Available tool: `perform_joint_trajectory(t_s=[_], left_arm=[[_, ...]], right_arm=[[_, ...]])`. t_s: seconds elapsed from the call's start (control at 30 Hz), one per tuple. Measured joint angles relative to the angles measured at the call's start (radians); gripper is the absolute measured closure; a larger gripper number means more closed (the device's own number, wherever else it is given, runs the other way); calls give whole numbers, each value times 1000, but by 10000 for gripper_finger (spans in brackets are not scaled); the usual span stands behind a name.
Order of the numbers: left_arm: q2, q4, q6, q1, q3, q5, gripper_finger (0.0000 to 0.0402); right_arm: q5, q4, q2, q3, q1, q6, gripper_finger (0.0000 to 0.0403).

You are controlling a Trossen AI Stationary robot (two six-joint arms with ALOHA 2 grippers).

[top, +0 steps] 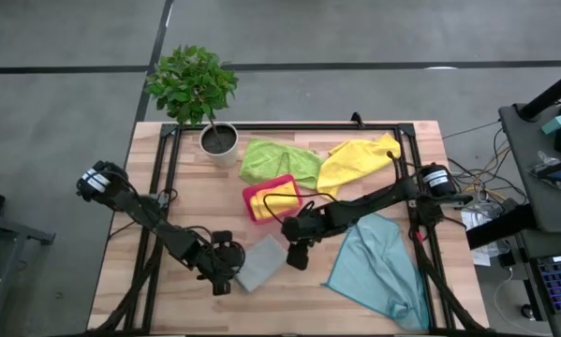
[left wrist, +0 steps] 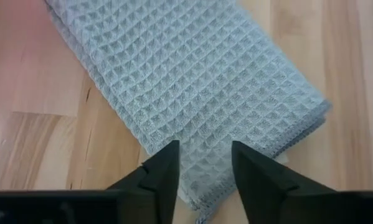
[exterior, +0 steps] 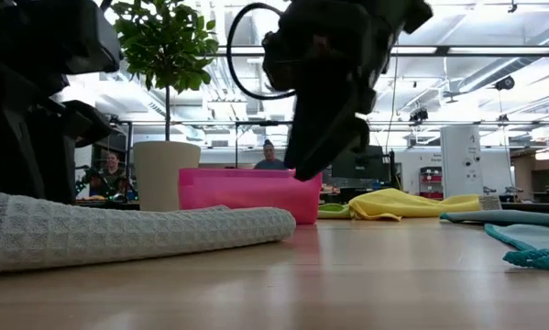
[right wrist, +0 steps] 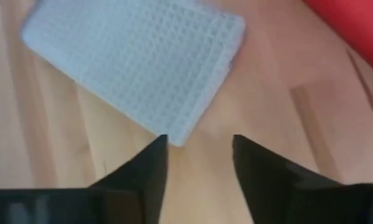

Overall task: Fold microfiber towels
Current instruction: Put the folded gray towel into the pink bin

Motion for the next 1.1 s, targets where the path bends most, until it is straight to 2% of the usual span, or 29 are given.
perform_joint_trajectory(t_s=[0.17,0.23,0.33,0.47,0.57,0.67,0.73,0.83,0.97,1.1], left_arm=[[-44,-20,-12,0,1,22,246],[-70,-29,-72,-2,5,45,245],[-106,-25,-294,-32,9,58,247],[-114,9,-694,-146,9,49,252],[-100,70,-989,-250,8,-91,253],[-66,113,-1159,-340,8,-298,253],[-31,139,-1243,-366,8,-398,253],[22,208,-1314,-369,7,-435,253],[89,370,-1309,-354,8,-462,244],[114,382,-1310,-336,7,-467,217]], right_arm=[[-25,28,18,-1,-35,2,164],[-26,39,24,-2,-39,2,142],[-29,42,25,-2,-38,9,117],[-58,42,14,-7,-38,-7,96],[-63,61,10,-9,-40,-14,87],[-64,119,17,-39,-40,-15,81],[-64,167,18,-62,-42,3,78],[-72,216,18,-71,-49,30,78],[-71,249,28,-84,-49,50,77],[-61,336,29,-118,-43,67,78]])
